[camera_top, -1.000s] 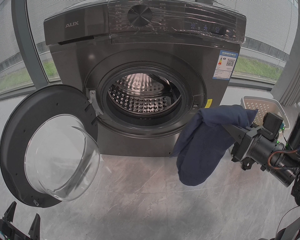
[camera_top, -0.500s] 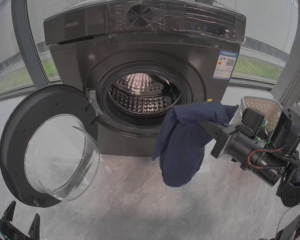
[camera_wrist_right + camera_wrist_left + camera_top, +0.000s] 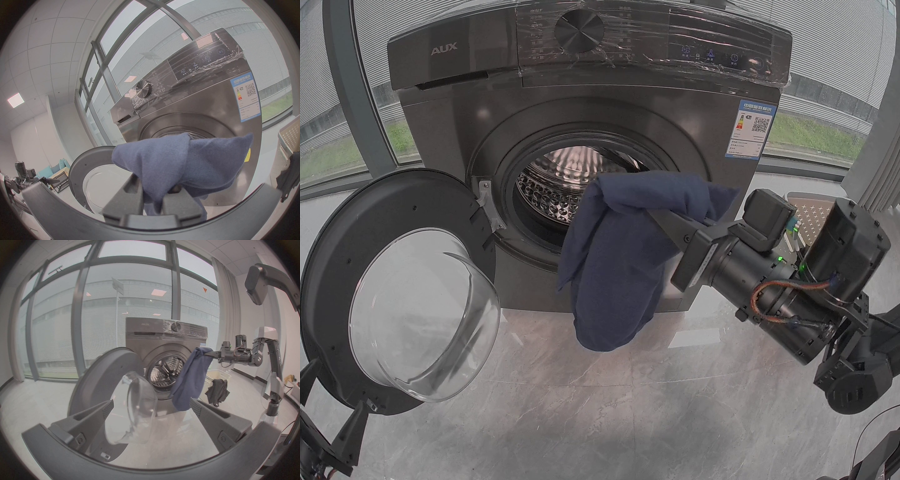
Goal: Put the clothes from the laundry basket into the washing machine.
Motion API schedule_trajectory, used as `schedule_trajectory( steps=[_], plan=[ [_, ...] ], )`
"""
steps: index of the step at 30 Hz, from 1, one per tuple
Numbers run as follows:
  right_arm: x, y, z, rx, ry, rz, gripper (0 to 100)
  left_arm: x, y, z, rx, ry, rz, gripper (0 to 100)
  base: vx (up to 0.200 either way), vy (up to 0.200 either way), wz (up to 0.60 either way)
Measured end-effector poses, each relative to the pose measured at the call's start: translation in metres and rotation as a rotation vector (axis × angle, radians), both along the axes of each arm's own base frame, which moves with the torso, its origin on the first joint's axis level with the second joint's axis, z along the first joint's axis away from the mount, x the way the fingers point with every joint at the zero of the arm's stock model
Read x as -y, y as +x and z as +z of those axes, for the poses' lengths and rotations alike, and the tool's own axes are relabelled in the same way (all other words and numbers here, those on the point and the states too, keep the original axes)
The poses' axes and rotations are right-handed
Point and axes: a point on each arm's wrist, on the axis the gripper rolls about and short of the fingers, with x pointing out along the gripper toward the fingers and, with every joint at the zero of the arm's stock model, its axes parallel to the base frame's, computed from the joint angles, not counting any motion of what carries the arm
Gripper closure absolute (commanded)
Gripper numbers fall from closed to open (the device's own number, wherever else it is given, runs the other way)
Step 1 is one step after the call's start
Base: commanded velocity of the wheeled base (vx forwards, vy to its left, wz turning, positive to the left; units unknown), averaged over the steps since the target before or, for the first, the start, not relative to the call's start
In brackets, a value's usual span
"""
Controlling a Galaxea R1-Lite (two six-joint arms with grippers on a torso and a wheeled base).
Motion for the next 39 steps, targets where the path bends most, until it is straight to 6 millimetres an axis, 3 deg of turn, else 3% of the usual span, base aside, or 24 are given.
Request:
schedule_trajectory(
  steps=[8,17,30,39],
  plan=[
    [-0.014,0.01,0.006,0.029,0.032,0.003,100,0.006,0.053,0.028,-0.114,0.025,-0.194,0,0.0,0.0,0.0],
    [-0.017,0.021,0.01,0.046,0.052,-0.018,100,0.037,0.123,0.03,-0.23,0.056,-0.412,0,0.0,0.0,0.0],
    [-0.011,0.027,0.014,0.066,0.081,-0.059,100,0.099,0.196,-0.008,-0.295,0.089,-0.568,0,0.0,0.0,0.0],
    [-0.011,0.021,0.012,0.062,0.074,-0.053,100,0.126,0.238,-0.045,-0.332,0.085,-0.56,0,0.0,0.0,0.0]
  ],
)
